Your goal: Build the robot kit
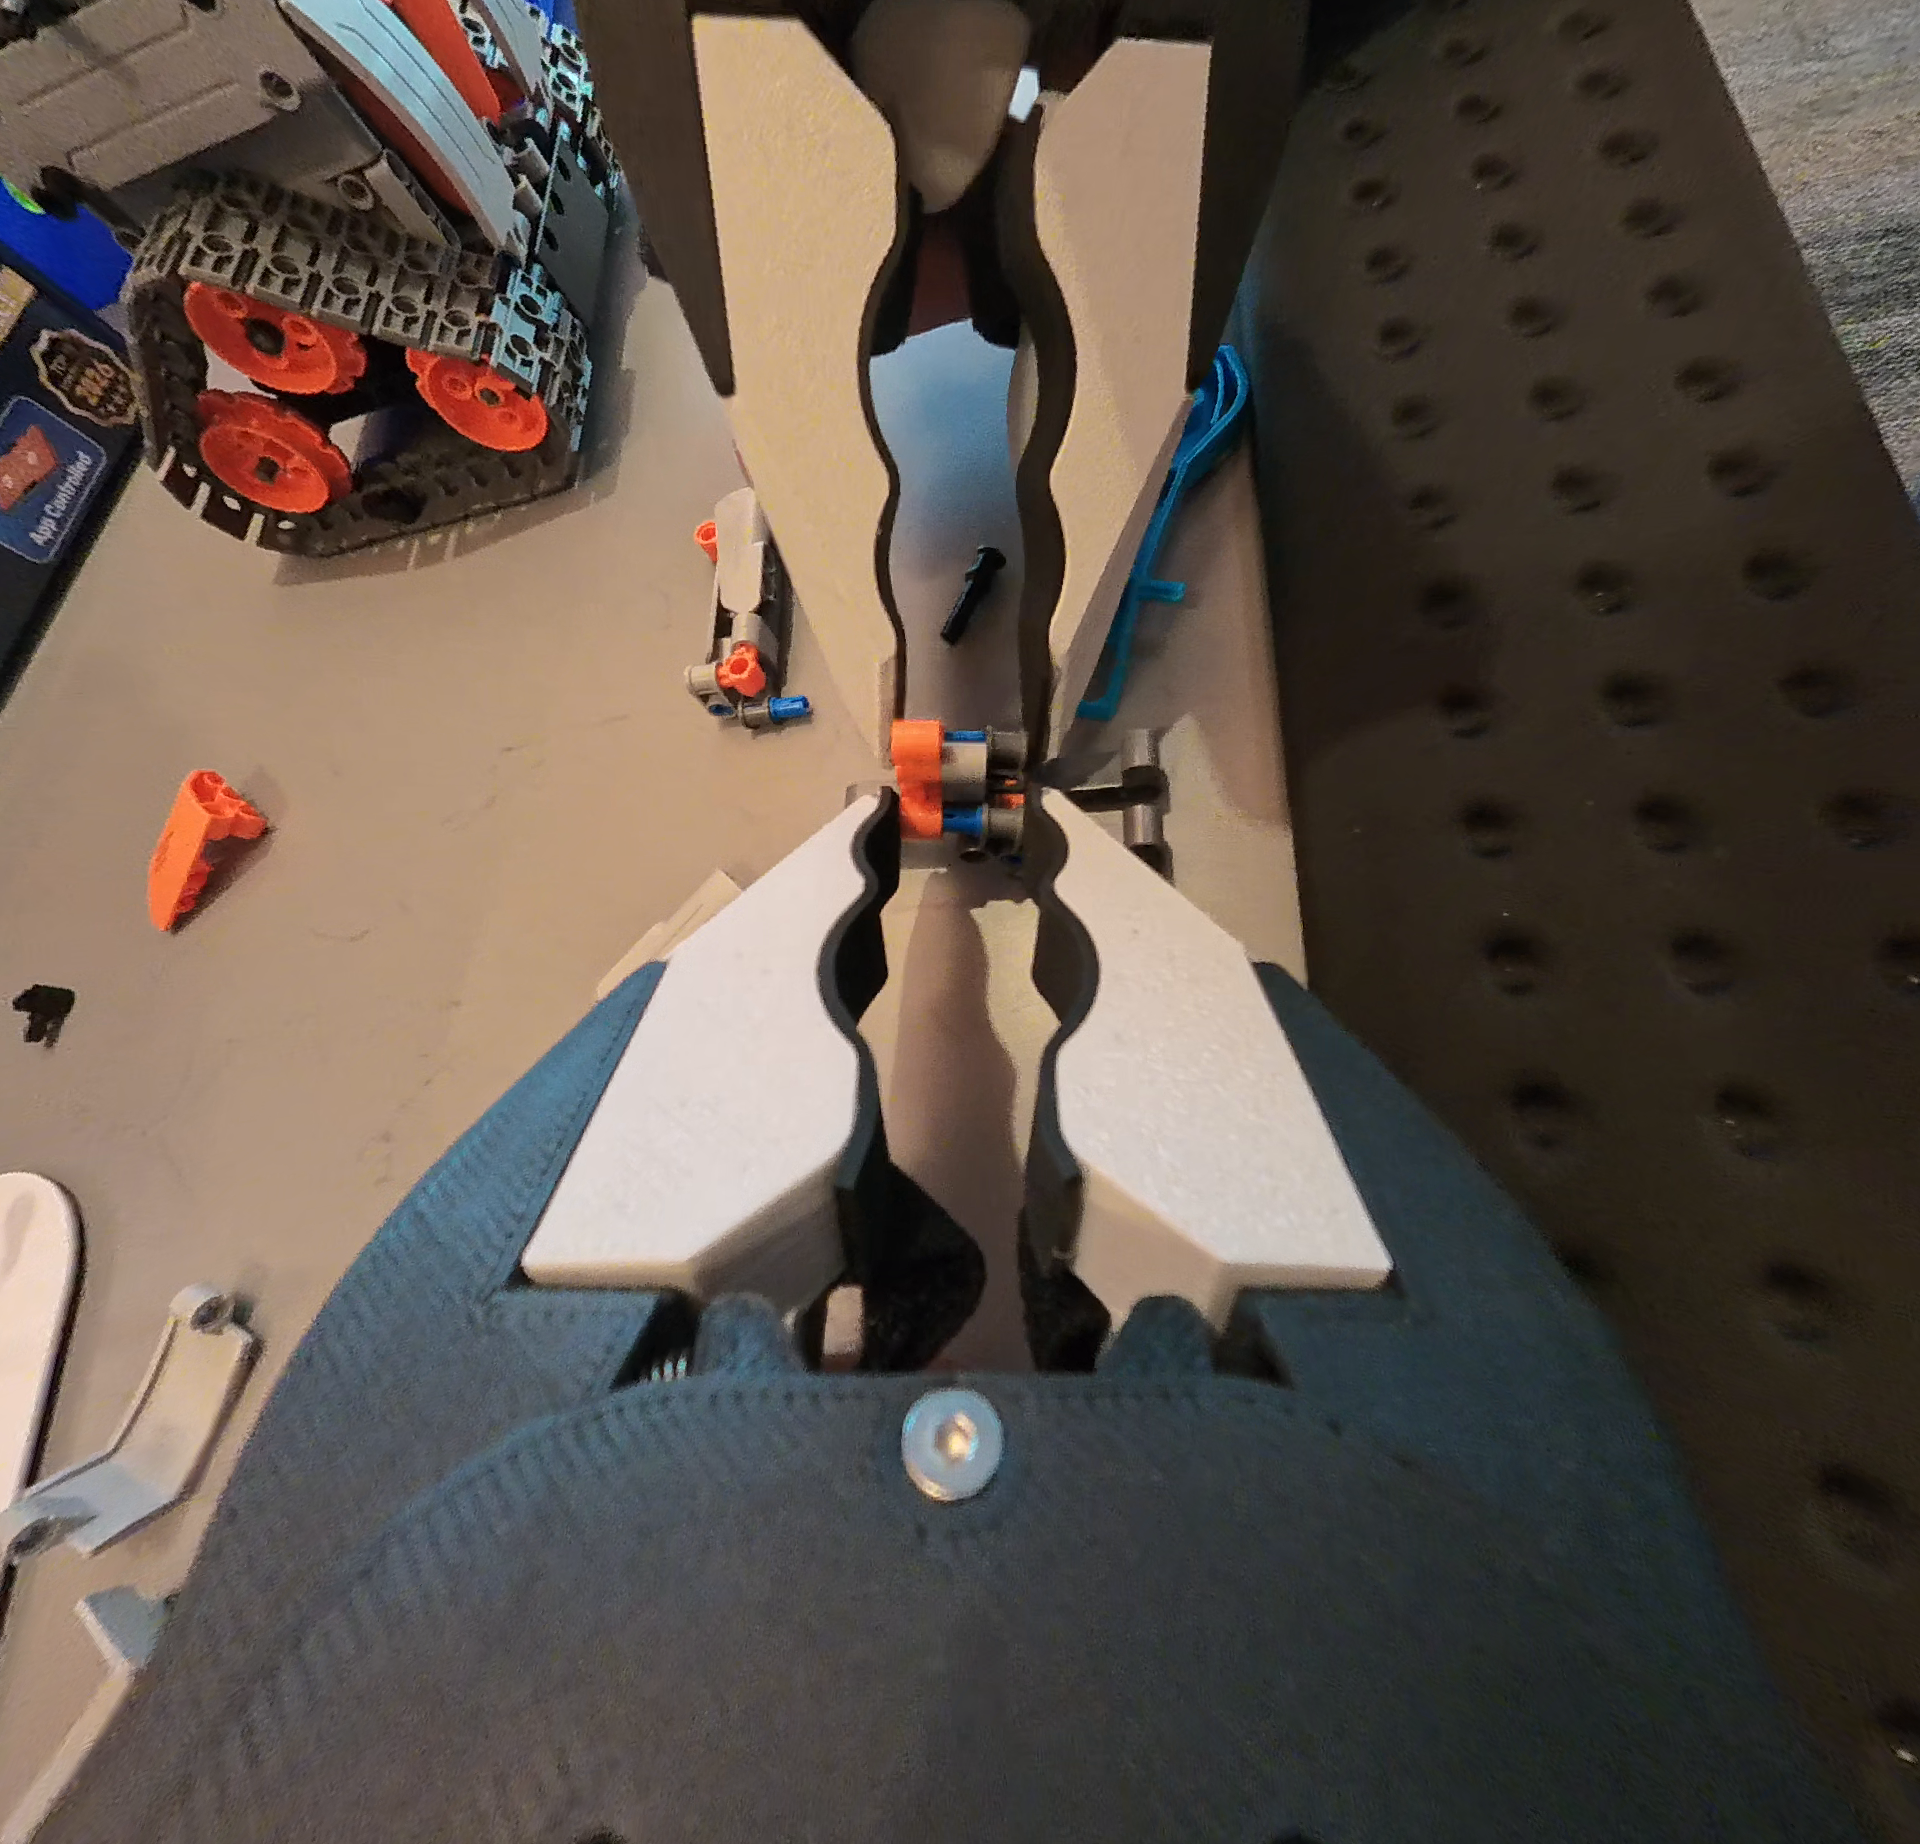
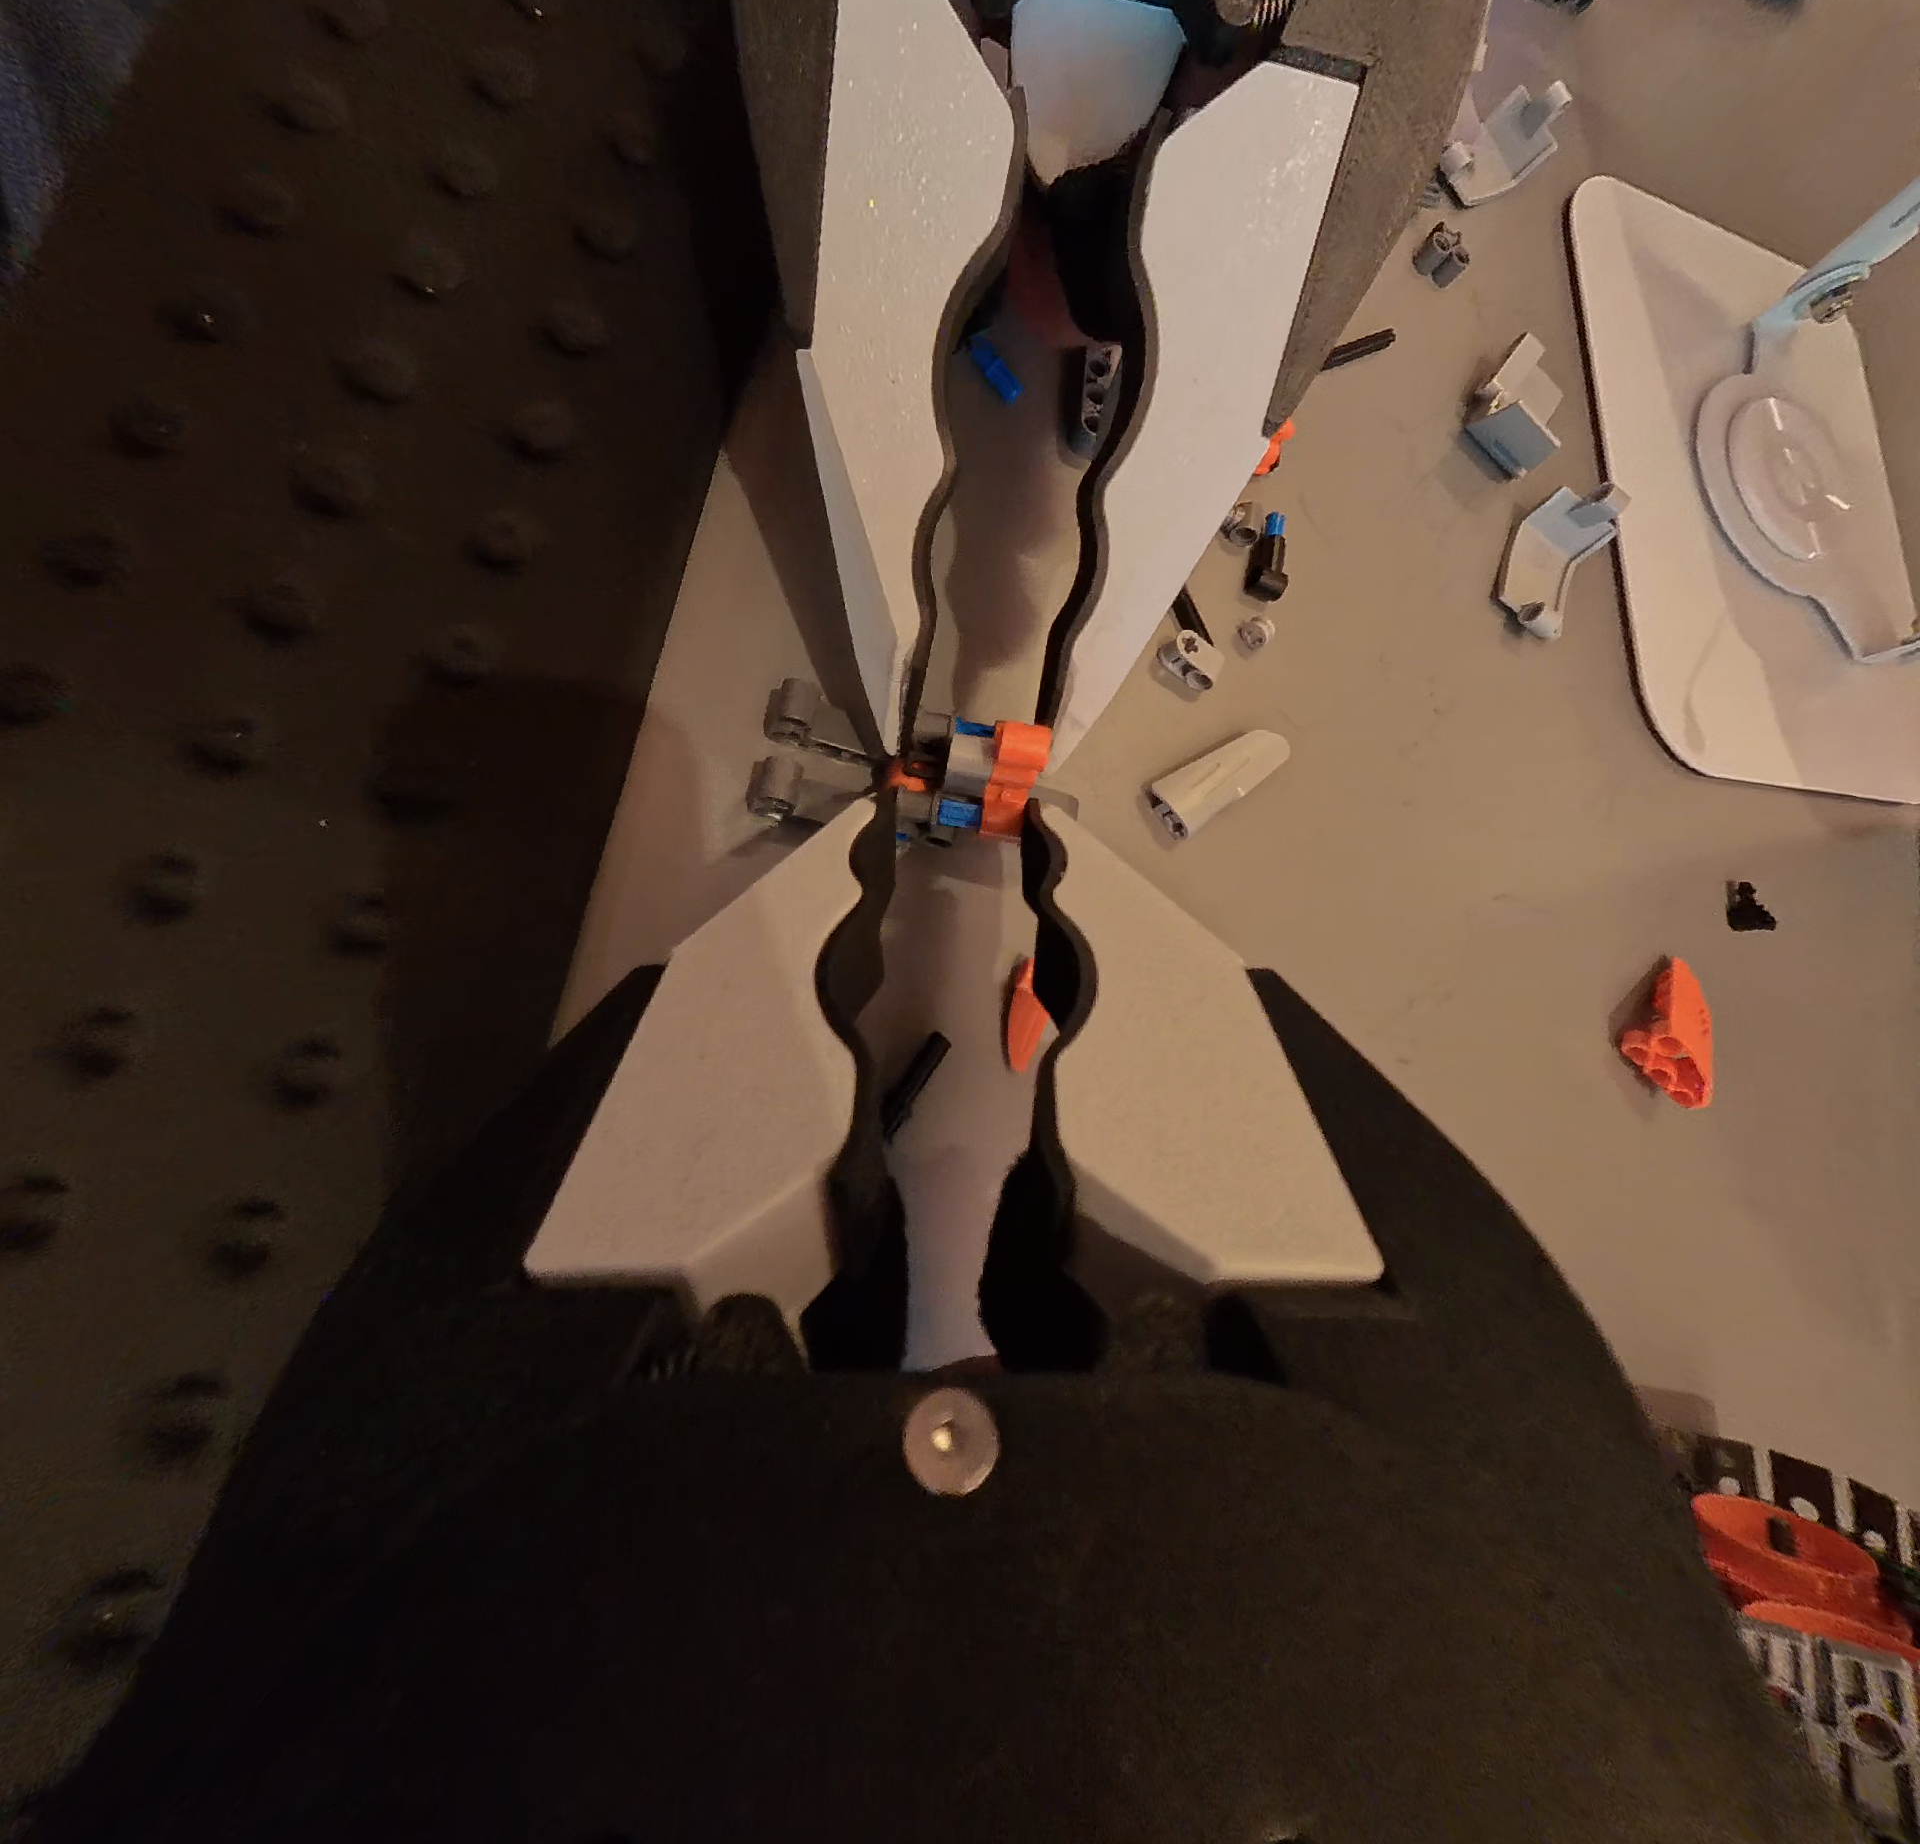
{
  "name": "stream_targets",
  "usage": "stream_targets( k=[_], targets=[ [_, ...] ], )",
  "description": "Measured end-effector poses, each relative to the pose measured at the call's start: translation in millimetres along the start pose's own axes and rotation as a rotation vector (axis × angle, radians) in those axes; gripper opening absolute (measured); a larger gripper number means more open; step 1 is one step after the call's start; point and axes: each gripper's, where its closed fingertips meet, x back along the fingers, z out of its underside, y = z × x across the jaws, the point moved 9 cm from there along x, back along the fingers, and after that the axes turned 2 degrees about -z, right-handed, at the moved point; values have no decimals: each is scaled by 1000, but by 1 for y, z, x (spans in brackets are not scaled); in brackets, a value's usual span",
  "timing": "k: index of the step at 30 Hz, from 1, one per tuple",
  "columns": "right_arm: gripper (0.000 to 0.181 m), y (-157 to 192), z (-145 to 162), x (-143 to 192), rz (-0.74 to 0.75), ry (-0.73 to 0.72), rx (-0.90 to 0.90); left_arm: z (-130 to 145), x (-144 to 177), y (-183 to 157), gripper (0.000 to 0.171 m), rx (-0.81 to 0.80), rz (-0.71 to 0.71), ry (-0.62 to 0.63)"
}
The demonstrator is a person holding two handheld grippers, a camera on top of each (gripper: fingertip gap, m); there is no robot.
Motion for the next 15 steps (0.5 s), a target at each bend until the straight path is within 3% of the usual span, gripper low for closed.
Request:
stream_targets(
  k=[15],
  targets=[
    [22,3,-2,0,86,39,105,-4,-1,-7,21,-176,-121,39]
  ],
)
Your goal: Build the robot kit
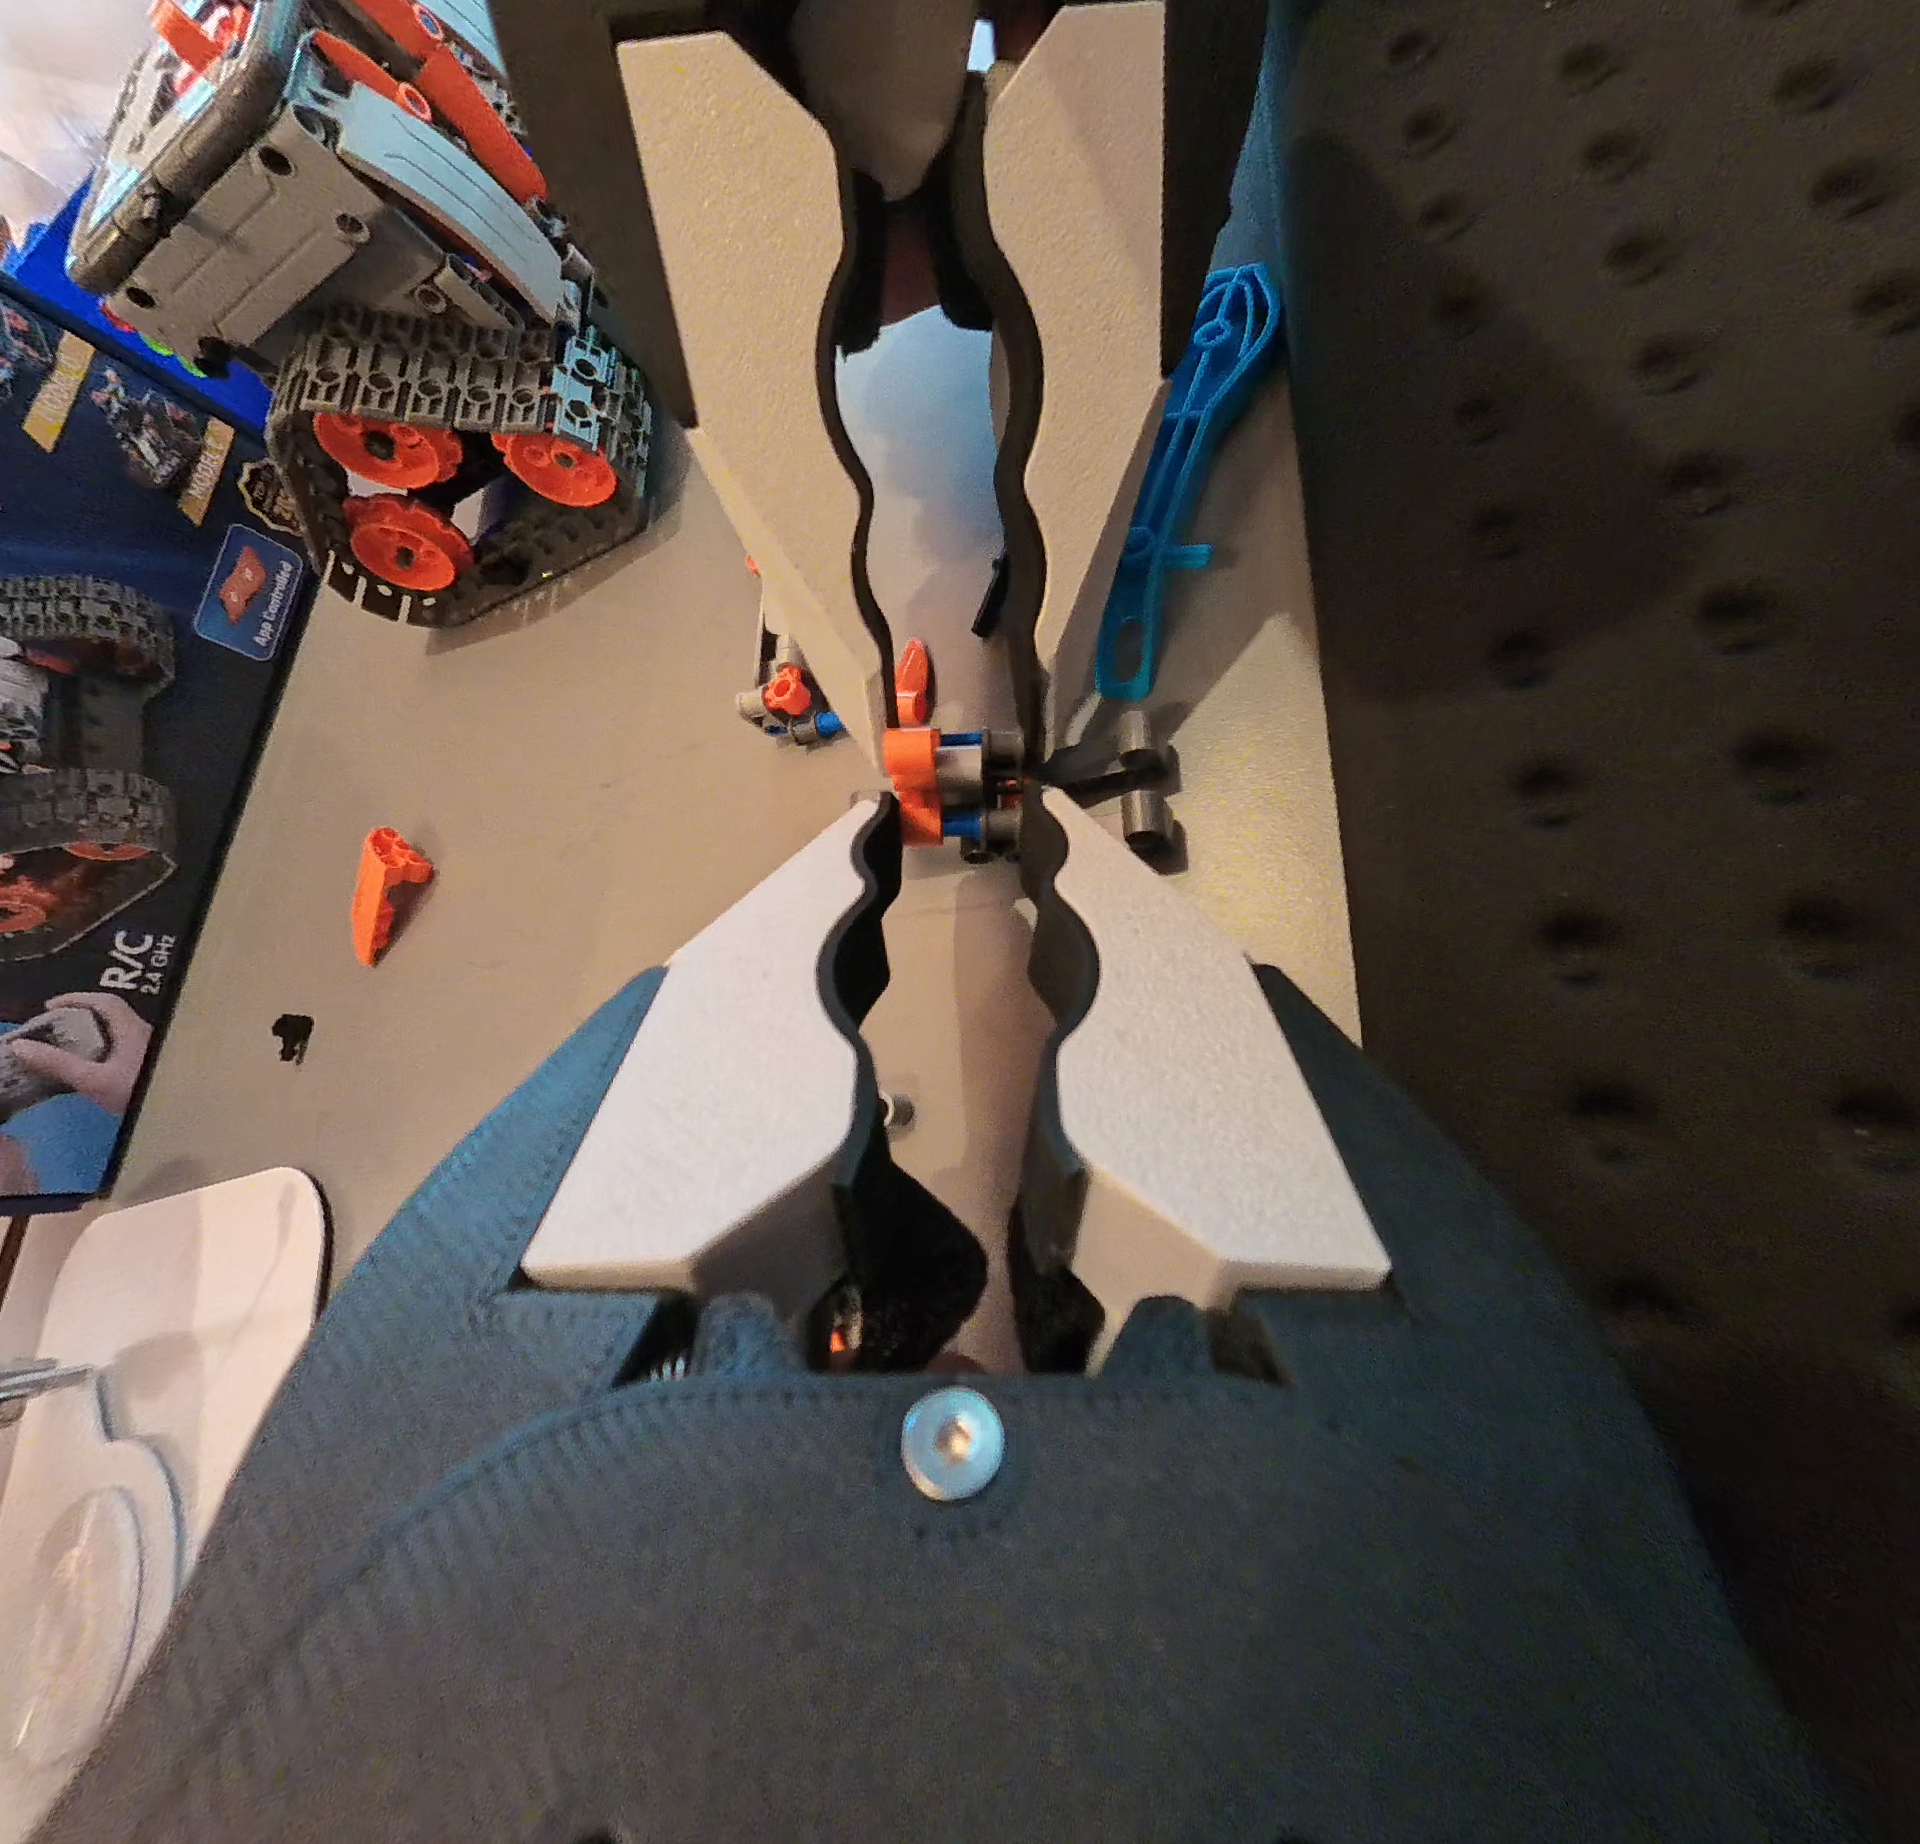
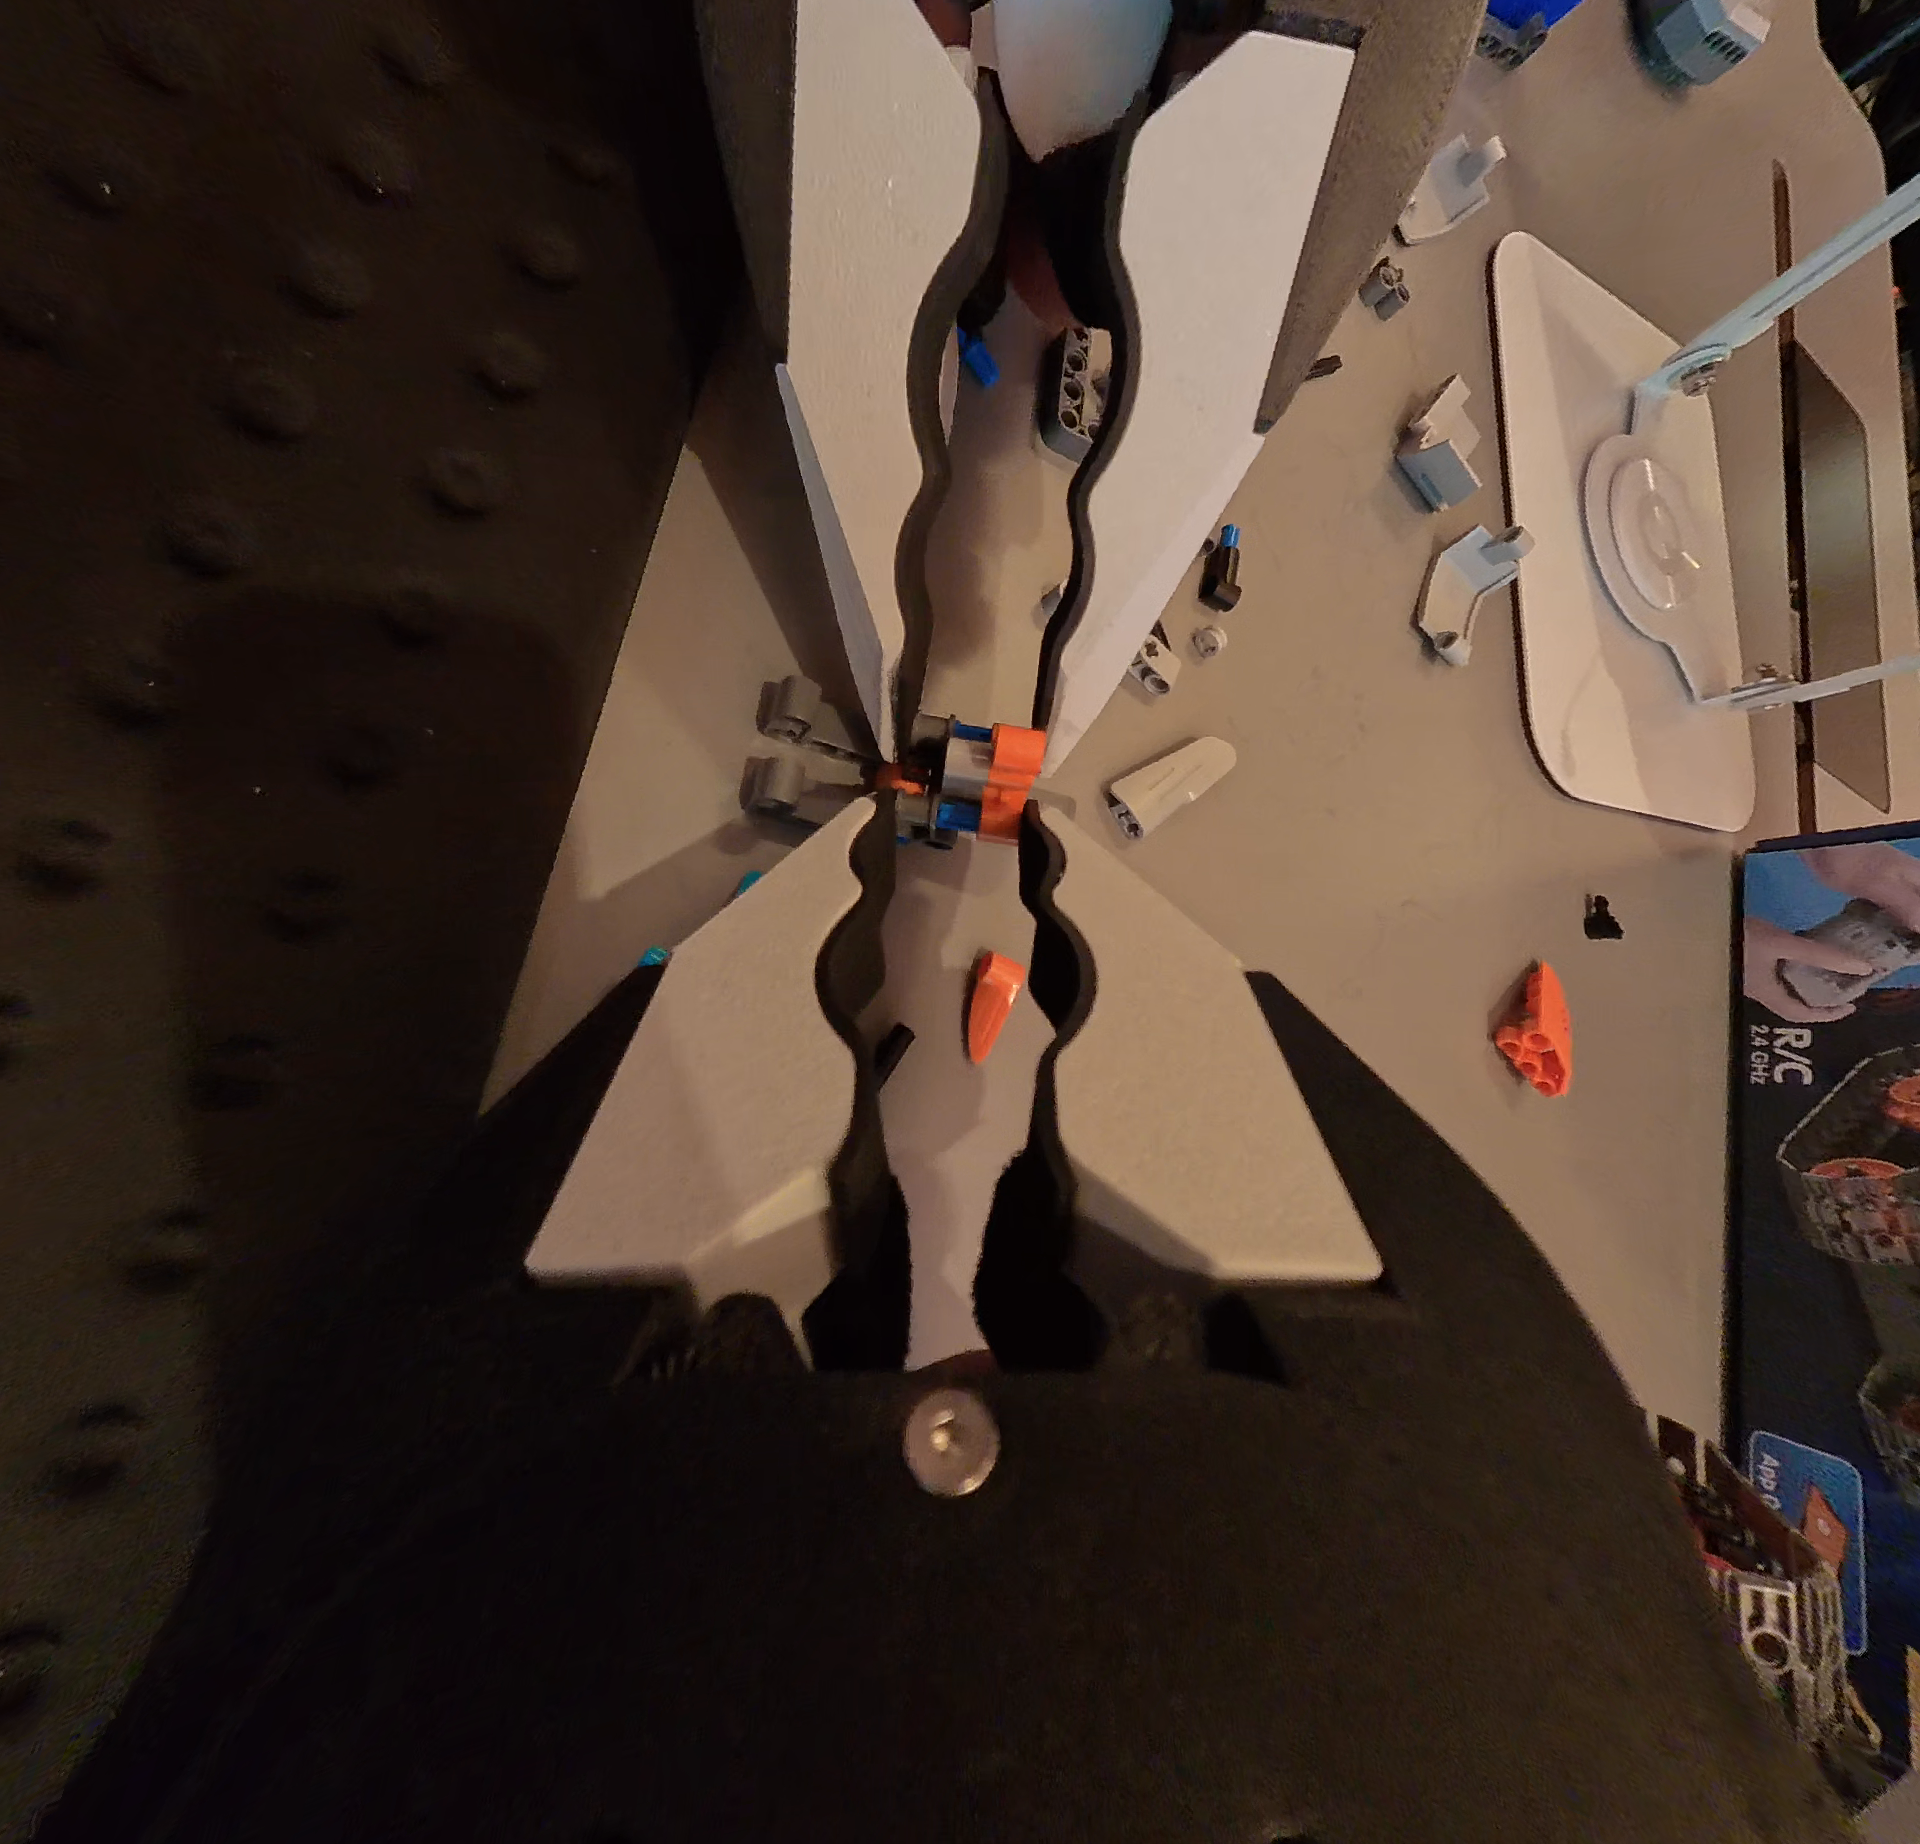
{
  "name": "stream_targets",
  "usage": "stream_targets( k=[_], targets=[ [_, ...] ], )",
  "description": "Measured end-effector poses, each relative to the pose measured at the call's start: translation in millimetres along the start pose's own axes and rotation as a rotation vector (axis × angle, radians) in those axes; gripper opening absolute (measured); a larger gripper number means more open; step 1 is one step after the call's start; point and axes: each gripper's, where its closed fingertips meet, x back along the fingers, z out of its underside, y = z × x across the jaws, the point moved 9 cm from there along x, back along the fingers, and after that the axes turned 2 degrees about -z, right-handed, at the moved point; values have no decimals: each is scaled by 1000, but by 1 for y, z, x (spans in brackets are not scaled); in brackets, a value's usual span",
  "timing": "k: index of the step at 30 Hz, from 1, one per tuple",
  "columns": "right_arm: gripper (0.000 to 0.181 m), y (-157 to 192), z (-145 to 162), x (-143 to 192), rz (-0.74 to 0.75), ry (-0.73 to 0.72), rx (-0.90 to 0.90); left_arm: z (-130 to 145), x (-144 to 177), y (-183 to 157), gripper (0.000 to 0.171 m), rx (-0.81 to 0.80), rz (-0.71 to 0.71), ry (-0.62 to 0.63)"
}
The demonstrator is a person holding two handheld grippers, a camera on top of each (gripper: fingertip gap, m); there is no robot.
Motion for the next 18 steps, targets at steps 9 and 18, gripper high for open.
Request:
stream_targets(
  k=[9,18],
  targets=[
    [22,-2,5,0,-22,-34,-30,4,-2,7,22,141,74,-23],
    [22,-5,7,-2,-52,-62,-78,4,-2,9,23,160,105,-9]
  ],
)
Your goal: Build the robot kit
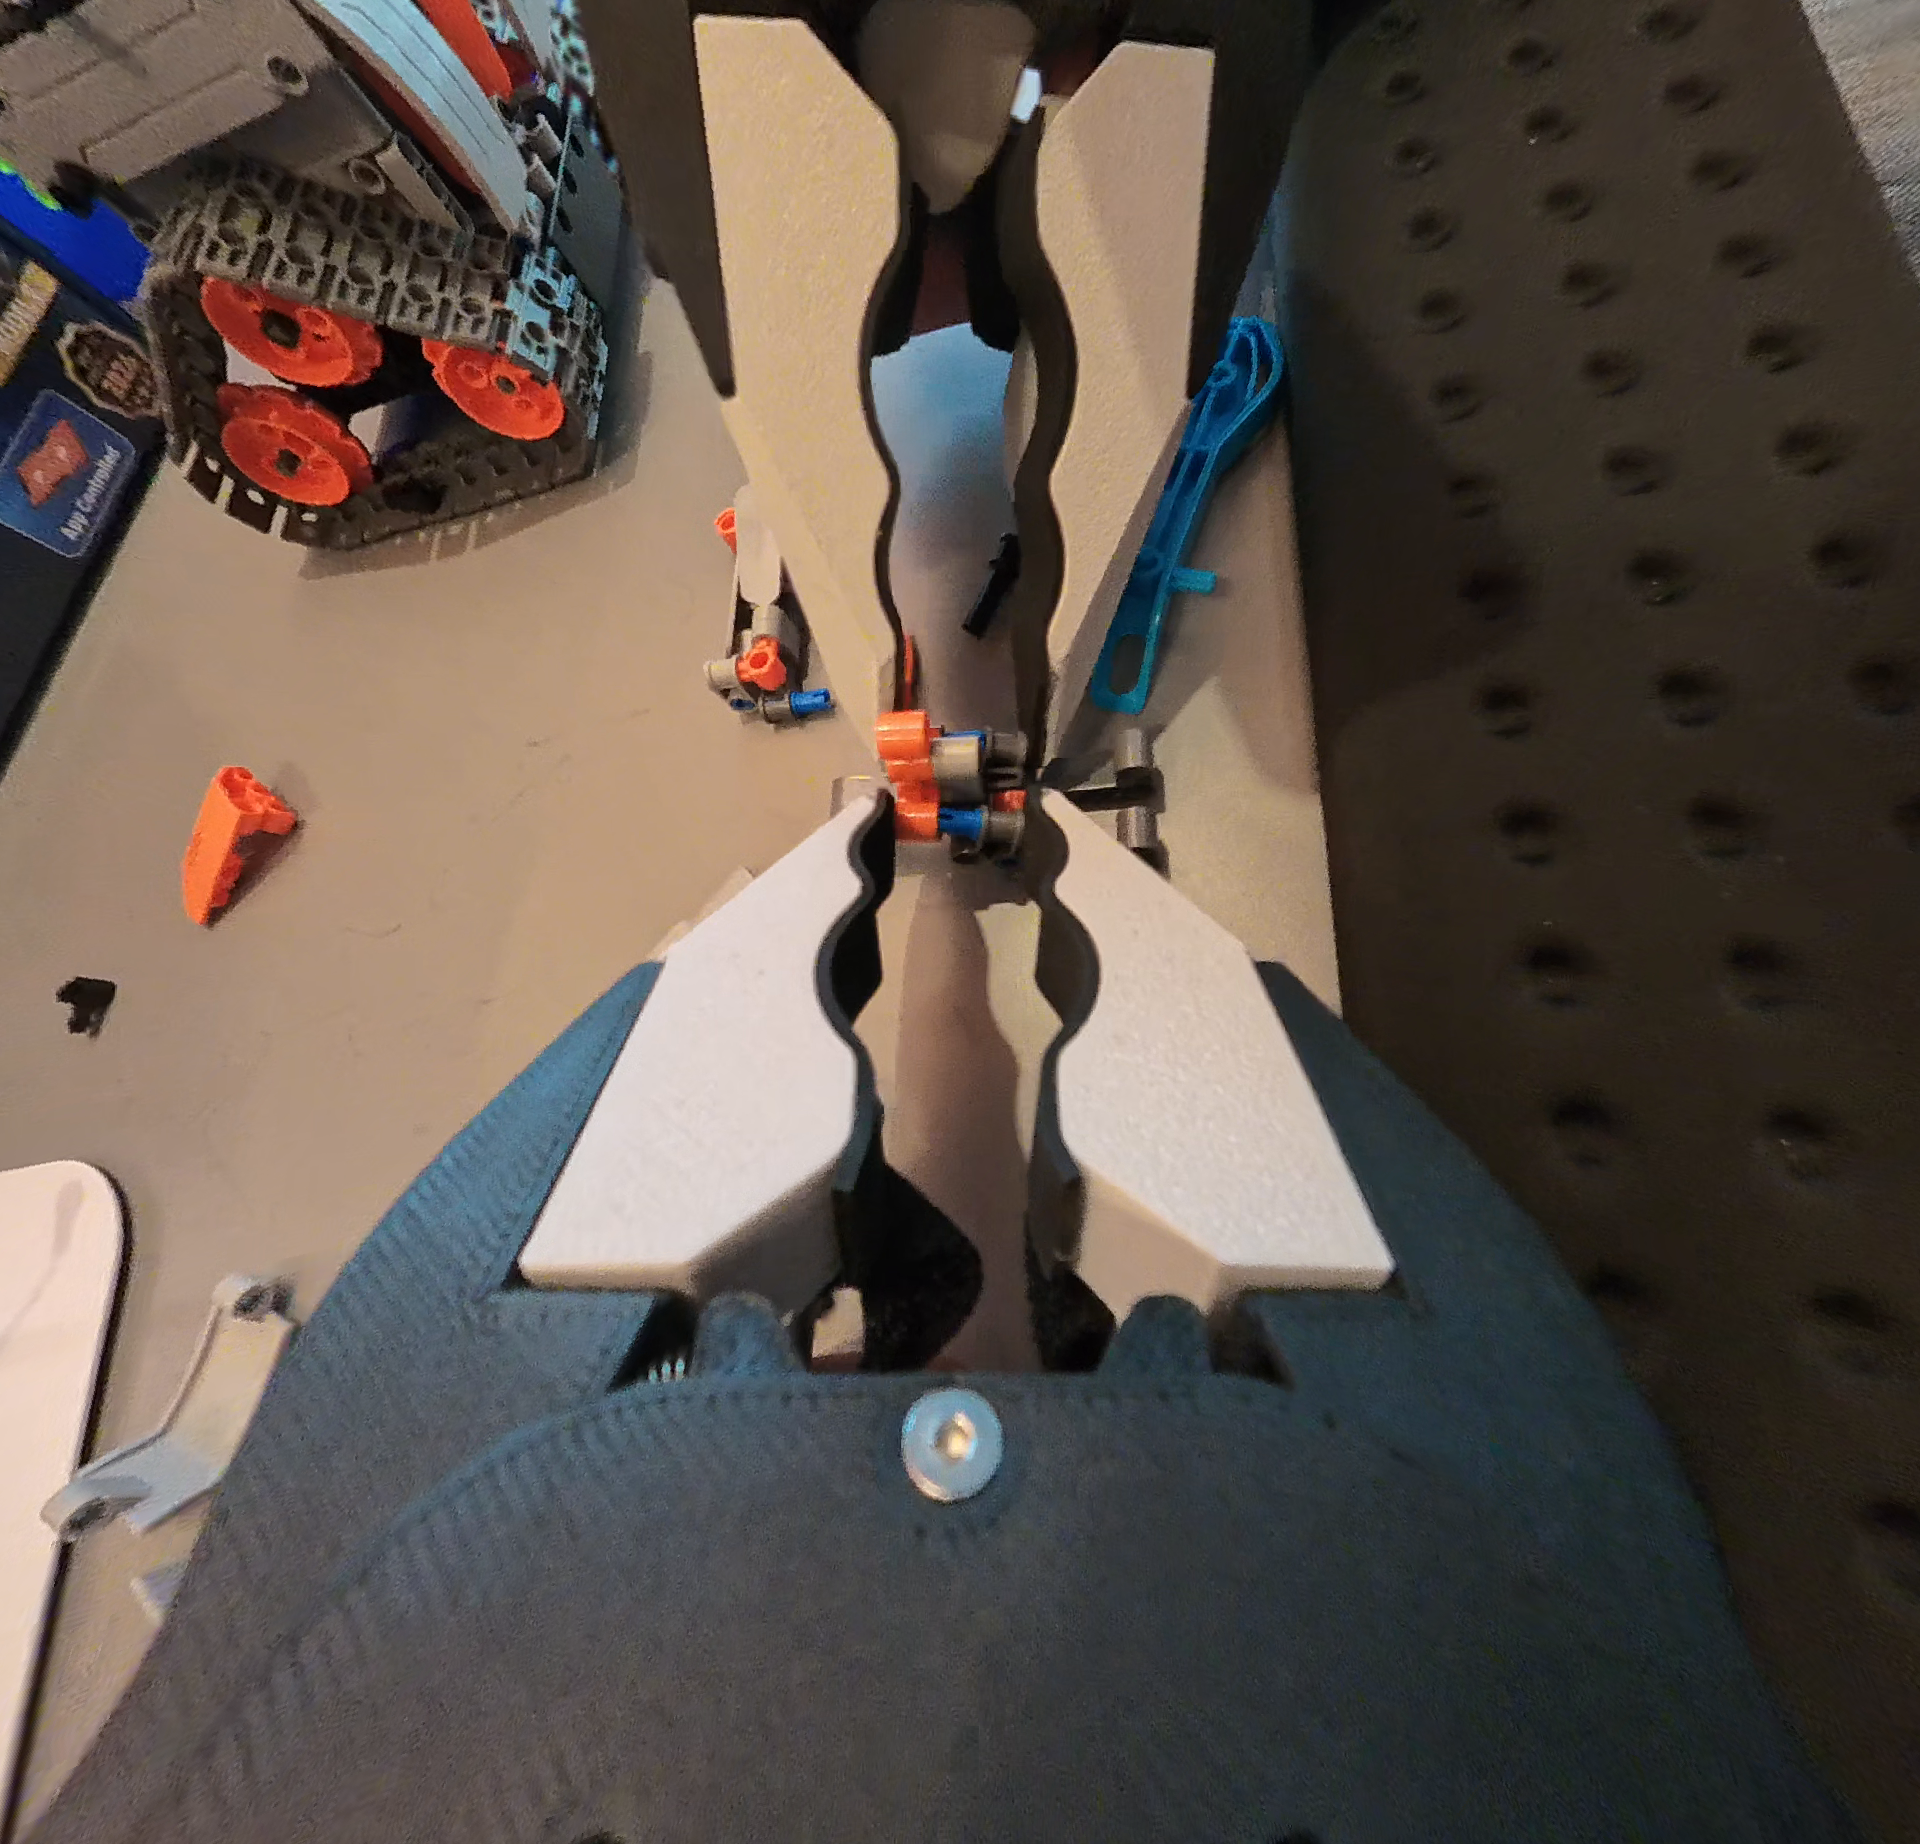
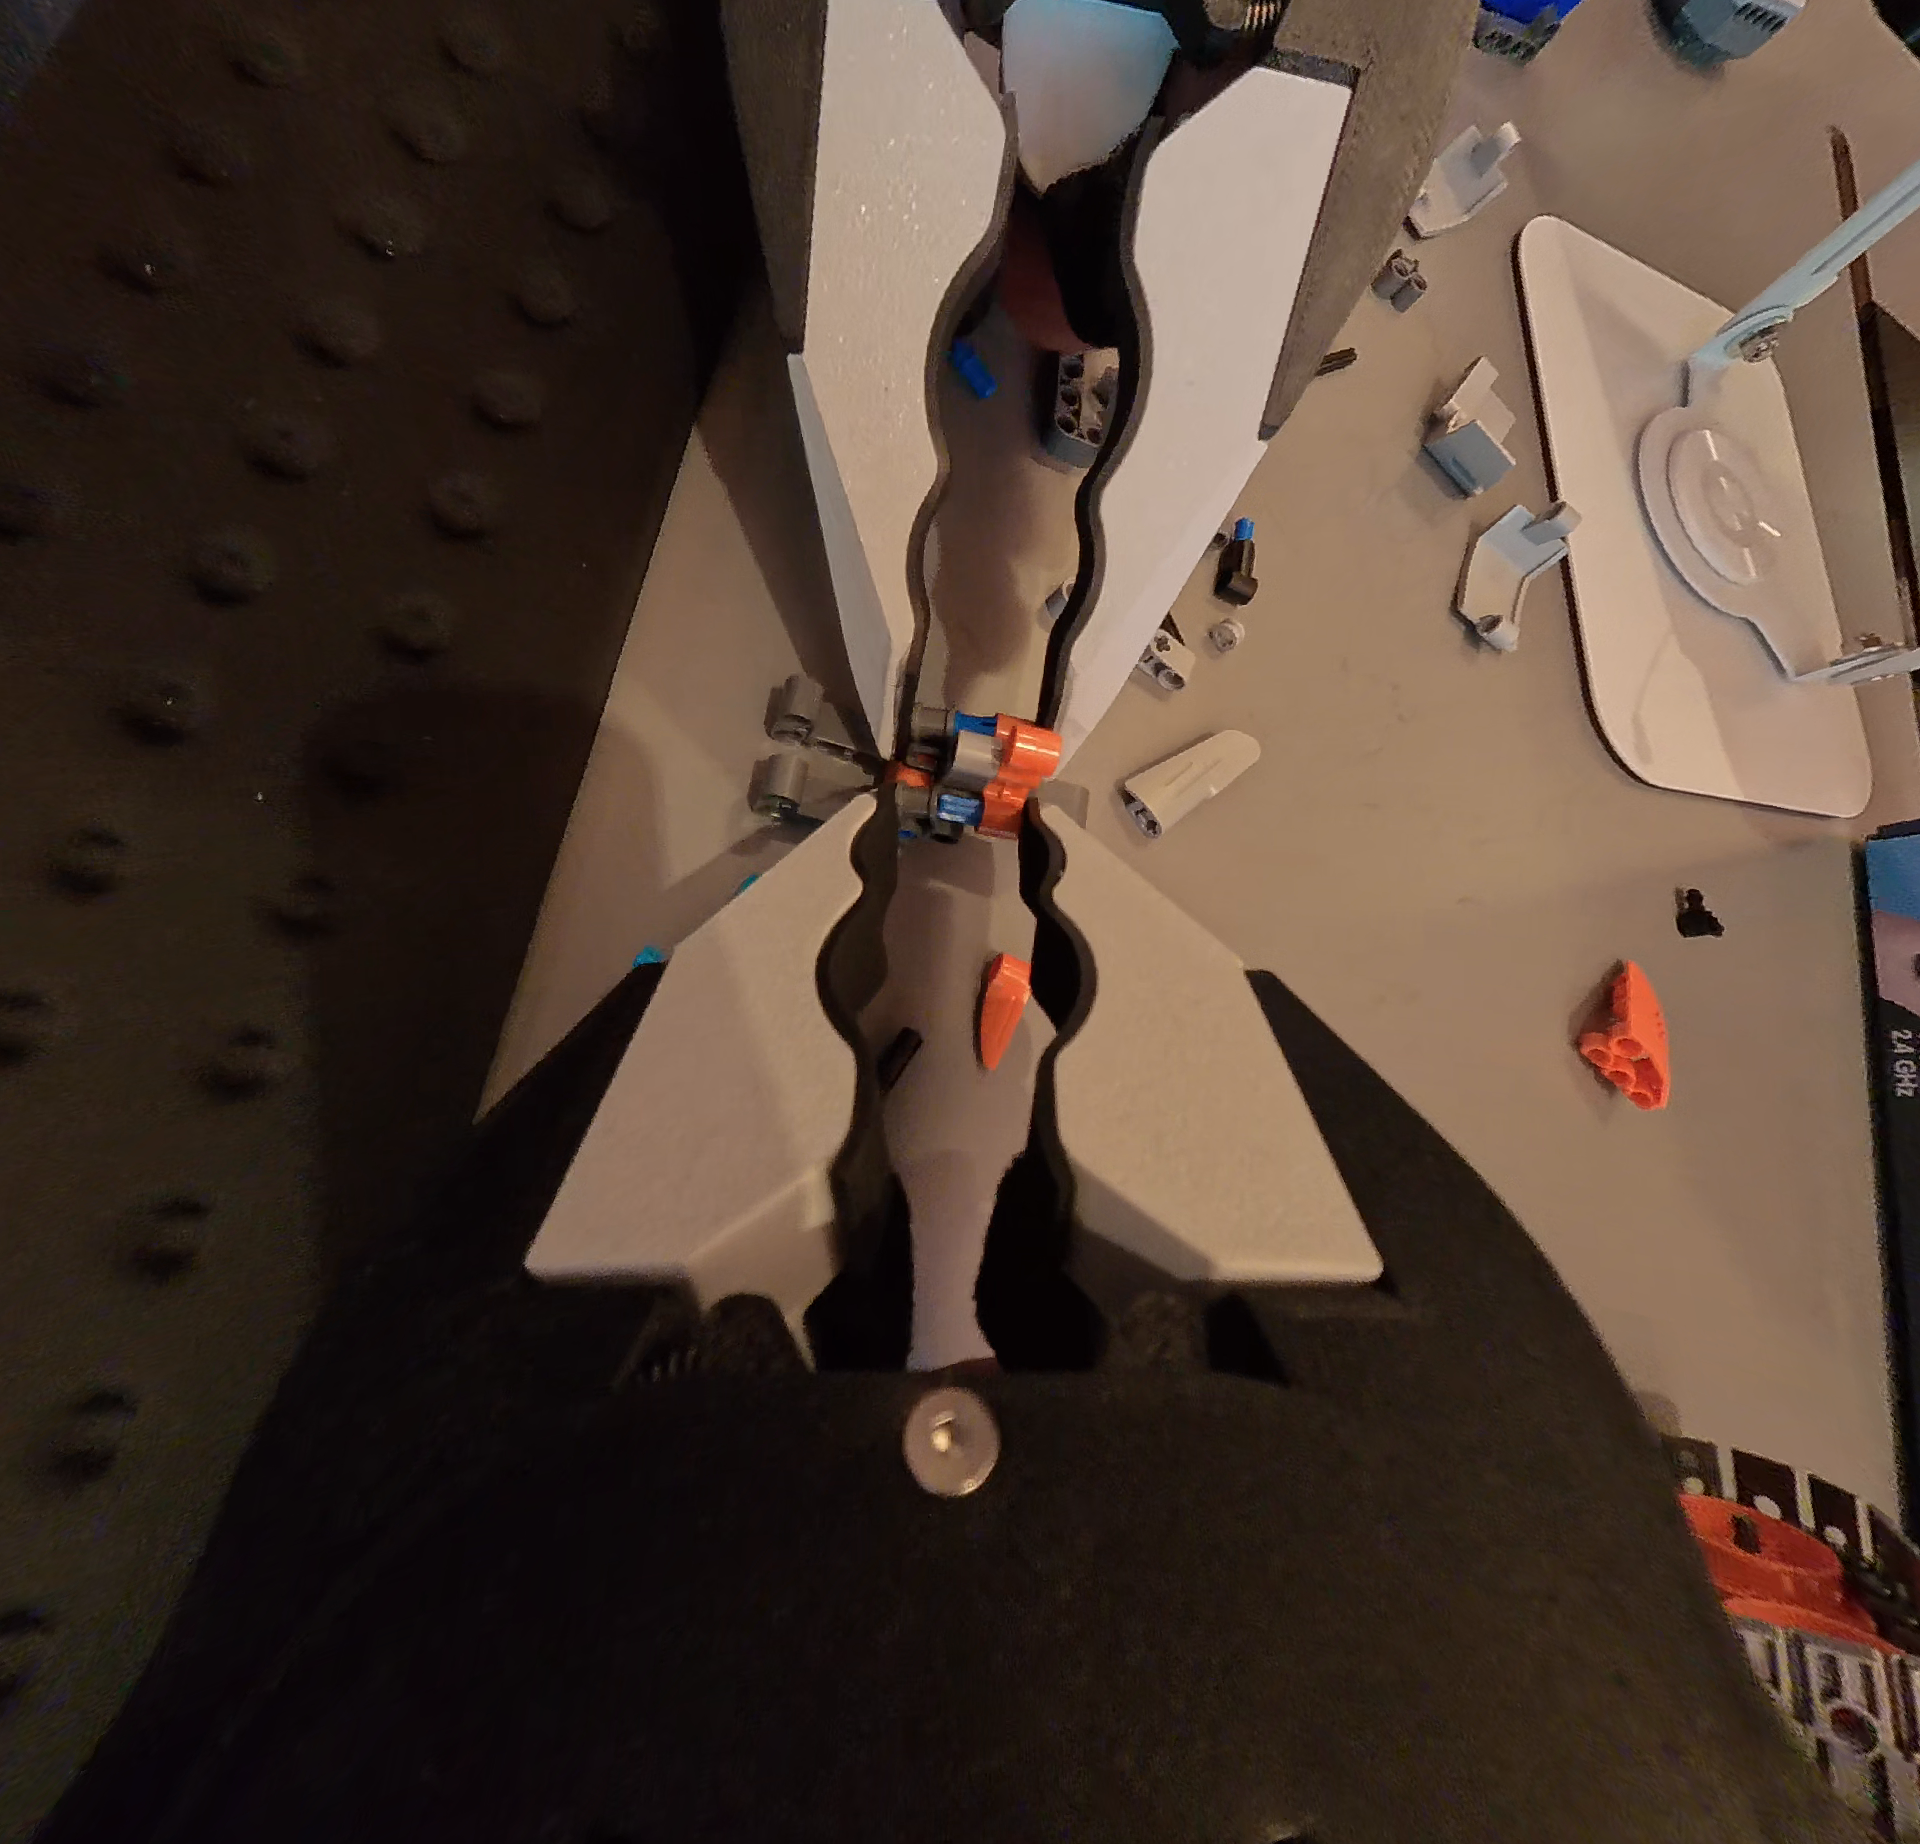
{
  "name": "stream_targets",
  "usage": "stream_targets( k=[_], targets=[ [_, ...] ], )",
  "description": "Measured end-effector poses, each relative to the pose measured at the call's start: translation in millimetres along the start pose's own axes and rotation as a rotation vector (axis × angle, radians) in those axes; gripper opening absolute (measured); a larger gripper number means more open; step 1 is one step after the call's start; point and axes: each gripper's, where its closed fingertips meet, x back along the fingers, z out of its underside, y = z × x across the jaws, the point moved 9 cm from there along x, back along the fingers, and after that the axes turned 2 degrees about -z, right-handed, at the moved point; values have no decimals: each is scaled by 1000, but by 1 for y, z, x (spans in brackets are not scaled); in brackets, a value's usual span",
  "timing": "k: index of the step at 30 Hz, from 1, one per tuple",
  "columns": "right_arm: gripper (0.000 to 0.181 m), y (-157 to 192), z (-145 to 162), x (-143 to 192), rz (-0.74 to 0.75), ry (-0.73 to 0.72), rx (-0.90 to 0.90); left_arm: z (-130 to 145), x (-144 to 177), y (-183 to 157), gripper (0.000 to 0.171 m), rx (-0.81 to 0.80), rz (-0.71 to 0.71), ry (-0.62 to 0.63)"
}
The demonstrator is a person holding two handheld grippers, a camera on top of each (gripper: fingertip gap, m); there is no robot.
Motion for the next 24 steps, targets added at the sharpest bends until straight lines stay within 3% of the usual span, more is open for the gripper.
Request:
stream_targets(
  k=[7,9,11,24],
  targets=[
    [22,-2,1,-1,-2,-8,-15,3,7,9,21,150,79,-42],
    [22,-2,1,-1,-1,-6,-12,3,11,16,9,218,87,-73],
    [22,-3,1,-1,-3,-8,-14,3,12,19,9,269,130,-80],
    [22,-3,1,-1,-1,-11,-10,6,6,24,14,291,172,-41]
  ],
)
